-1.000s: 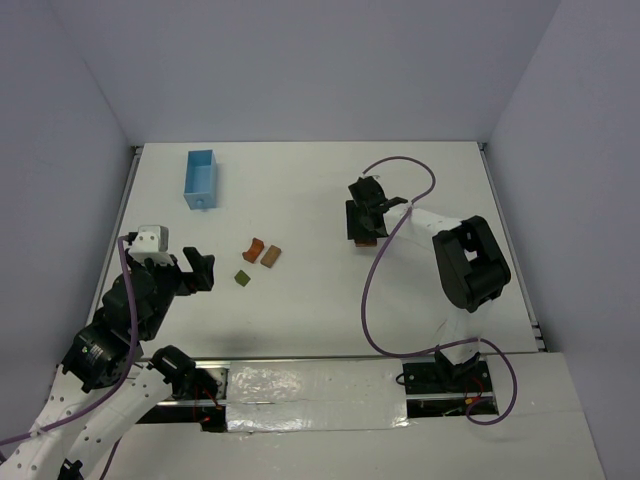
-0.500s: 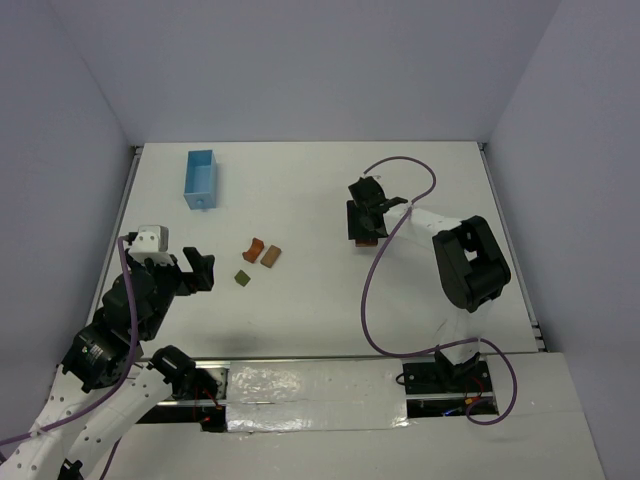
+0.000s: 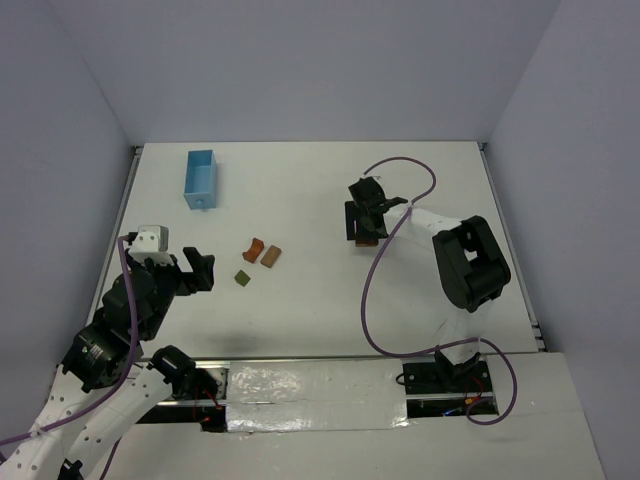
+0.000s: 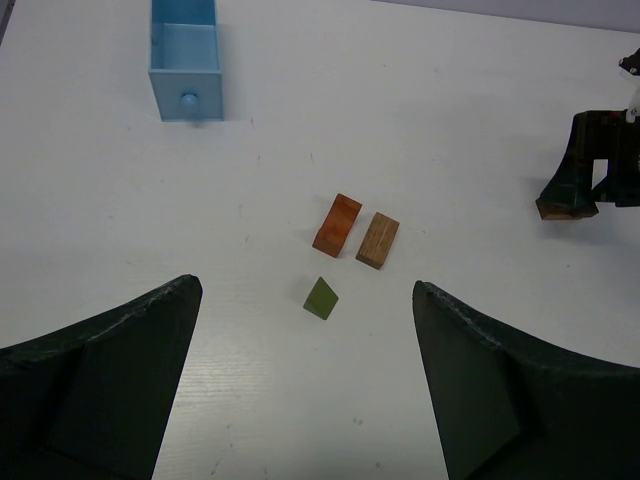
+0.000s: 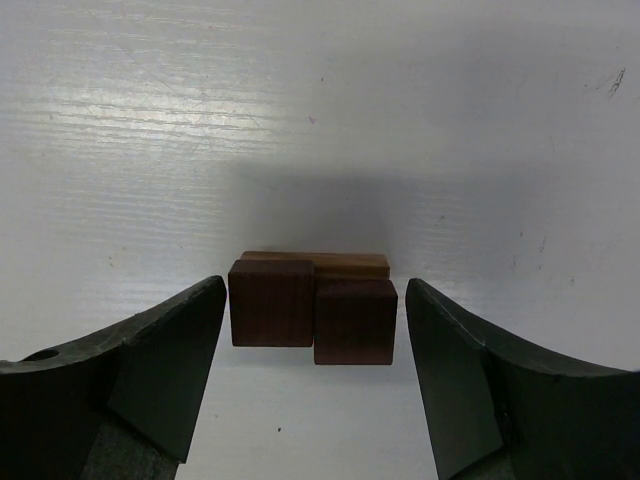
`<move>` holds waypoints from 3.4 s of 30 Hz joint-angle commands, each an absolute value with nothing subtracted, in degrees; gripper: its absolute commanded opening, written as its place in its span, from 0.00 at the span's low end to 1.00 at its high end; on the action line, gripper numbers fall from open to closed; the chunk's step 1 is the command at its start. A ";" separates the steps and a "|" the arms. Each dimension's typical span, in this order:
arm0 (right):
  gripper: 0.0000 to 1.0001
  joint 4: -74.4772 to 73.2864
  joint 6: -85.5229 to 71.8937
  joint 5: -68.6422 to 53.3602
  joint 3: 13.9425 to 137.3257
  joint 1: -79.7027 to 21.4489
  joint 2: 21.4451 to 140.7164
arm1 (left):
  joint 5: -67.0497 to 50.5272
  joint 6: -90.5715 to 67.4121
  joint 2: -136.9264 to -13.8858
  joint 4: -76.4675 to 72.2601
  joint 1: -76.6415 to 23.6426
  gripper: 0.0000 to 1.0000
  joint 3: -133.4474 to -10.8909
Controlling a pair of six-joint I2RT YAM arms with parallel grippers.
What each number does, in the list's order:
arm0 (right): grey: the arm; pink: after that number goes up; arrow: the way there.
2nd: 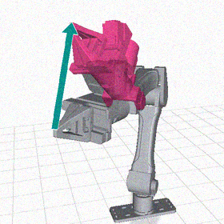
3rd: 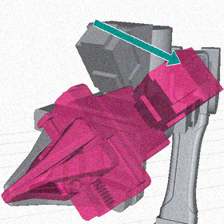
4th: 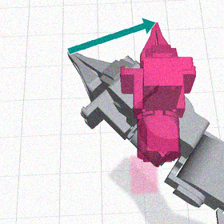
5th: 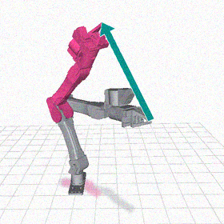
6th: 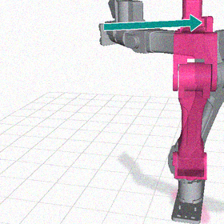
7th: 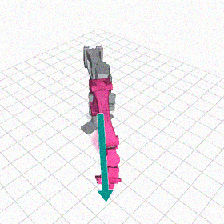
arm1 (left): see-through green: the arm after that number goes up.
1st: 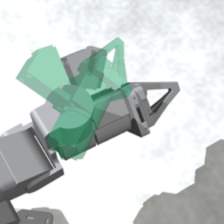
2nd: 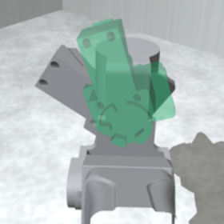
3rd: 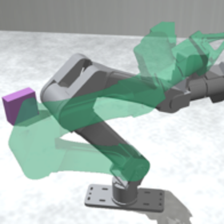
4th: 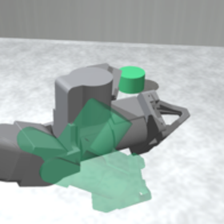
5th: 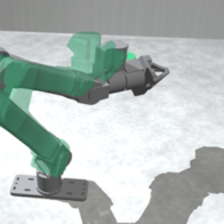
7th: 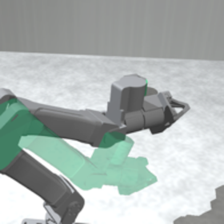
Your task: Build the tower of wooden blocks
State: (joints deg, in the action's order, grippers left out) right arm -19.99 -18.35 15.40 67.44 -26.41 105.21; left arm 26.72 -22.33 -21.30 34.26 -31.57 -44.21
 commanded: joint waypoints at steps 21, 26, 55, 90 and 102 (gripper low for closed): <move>0.71 -13.37 -22.50 9.68 46.77 -23.65 82.36 | 28.21 -21.45 -21.36 32.34 -31.46 0.99 -44.21; 0.40 -10.02 -22.85 7.12 43.16 -22.24 83.40 | 28.56 -21.53 -21.01 32.34 -31.46 0.99 -44.21; 0.11 -14.59 -21.18 7.91 56.08 -22.24 98.96 | 27.86 -21.09 -21.01 31.91 -31.46 0.99 -44.03; 0.22 -14.50 -22.76 3.43 48.78 -24.95 82.90 | 27.60 -21.09 -21.18 31.99 -31.55 1.00 -44.03; 1.00 -5.18 -12.32 -3.07 58.16 -43.85 87.60 | 29.27 -22.06 -22.06 32.96 -31.55 0.99 -44.47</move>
State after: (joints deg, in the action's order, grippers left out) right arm -7.44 -18.04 0.10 52.62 -42.87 80.51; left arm 28.25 -22.44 -22.37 34.35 -31.57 -44.21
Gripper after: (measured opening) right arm 0.993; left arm 0.994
